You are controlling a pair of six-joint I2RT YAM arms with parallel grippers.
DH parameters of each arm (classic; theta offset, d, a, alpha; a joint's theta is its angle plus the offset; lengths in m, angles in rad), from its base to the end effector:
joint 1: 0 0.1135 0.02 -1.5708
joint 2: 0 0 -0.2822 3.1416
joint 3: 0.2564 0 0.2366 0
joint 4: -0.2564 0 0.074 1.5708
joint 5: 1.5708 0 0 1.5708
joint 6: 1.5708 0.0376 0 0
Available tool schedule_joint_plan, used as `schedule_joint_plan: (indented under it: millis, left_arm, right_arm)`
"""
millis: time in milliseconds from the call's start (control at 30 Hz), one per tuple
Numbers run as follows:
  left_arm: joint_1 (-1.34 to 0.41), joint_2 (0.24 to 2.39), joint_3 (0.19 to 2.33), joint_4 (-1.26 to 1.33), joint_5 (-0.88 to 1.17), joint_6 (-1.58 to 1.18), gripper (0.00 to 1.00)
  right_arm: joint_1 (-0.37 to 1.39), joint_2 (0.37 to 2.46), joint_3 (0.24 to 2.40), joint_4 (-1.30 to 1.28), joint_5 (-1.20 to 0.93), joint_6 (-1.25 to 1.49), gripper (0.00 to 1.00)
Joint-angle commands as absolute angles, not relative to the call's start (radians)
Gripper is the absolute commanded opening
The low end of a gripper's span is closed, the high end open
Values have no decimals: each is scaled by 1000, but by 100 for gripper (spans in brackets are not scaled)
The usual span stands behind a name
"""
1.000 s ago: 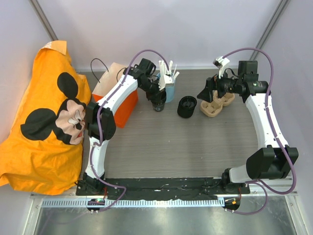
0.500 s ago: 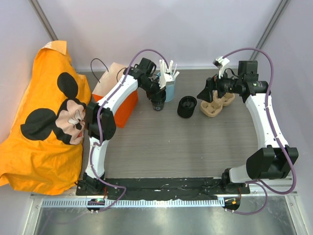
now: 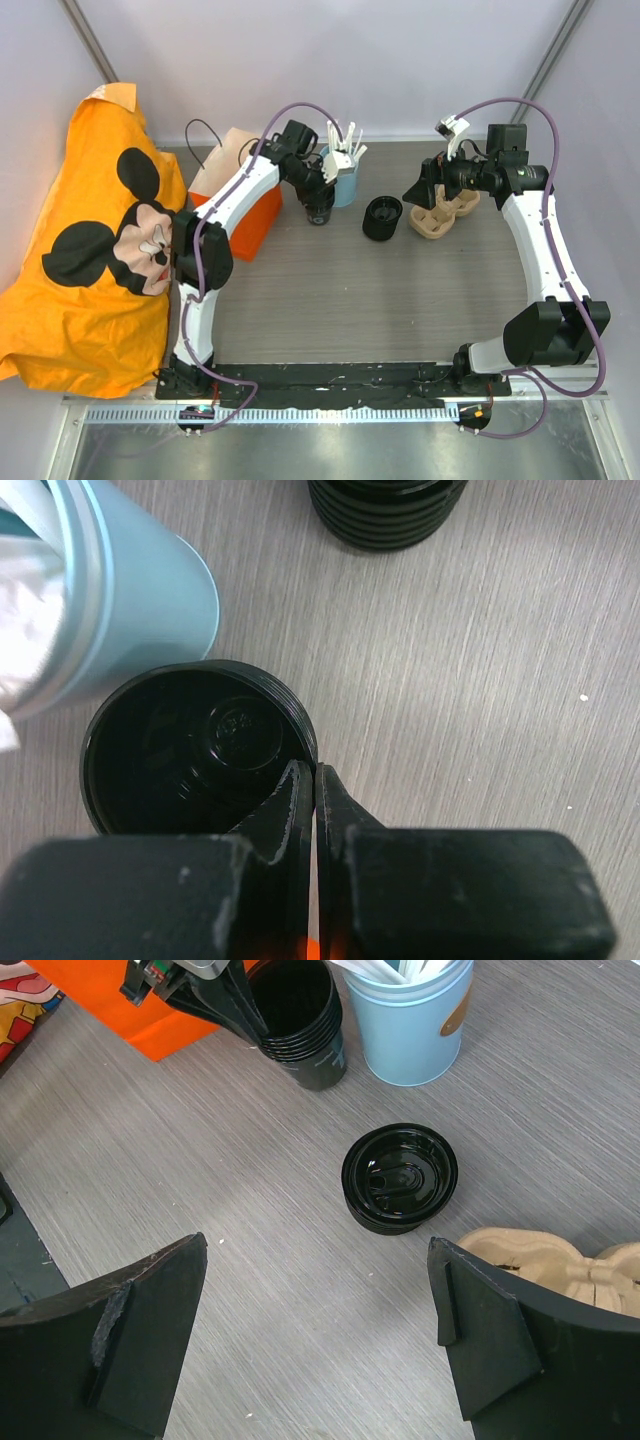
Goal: Pack the takeout coffee
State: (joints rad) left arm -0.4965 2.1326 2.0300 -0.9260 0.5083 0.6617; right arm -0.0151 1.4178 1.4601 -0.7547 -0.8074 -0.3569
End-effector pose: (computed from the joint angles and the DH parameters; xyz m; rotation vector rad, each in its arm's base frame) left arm 0.3951 -0.2349 0.2970 1.5208 1.9956 -0.5905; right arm 0.2792 0.0230 0.3967 -0.7526 1.9757 0.6954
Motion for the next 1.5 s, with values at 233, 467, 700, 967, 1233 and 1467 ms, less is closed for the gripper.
schedule_joint_plan:
  millis: [233, 467, 700, 967, 1233, 1467]
  left_arm:
    - [-500, 2005, 1933, -834, 486, 637, 6]
    - [-500, 2014, 1951, -838, 492, 626, 8]
    - [-499, 2020, 1960, -860, 499, 632, 10]
    - [-499, 2042, 1993, -891, 508, 632, 13]
    - [-499, 2056, 2003, -910, 517, 637, 15]
    - [-500, 2065, 2005, -919, 520, 638, 16]
  right_arm:
    - [-18, 1388, 1460, -719, -834, -364, 97]
    - [-18, 1384, 1462, -718, -833, -364, 97]
    - [-18, 1385, 1460, -719, -833, -365, 97]
    - [-18, 1382, 1460, -718, -833, -364, 97]
    - [-18, 1378, 1460, -721, -833, -367, 97]
    - [-18, 1379, 1460, -721, -833, -367, 97]
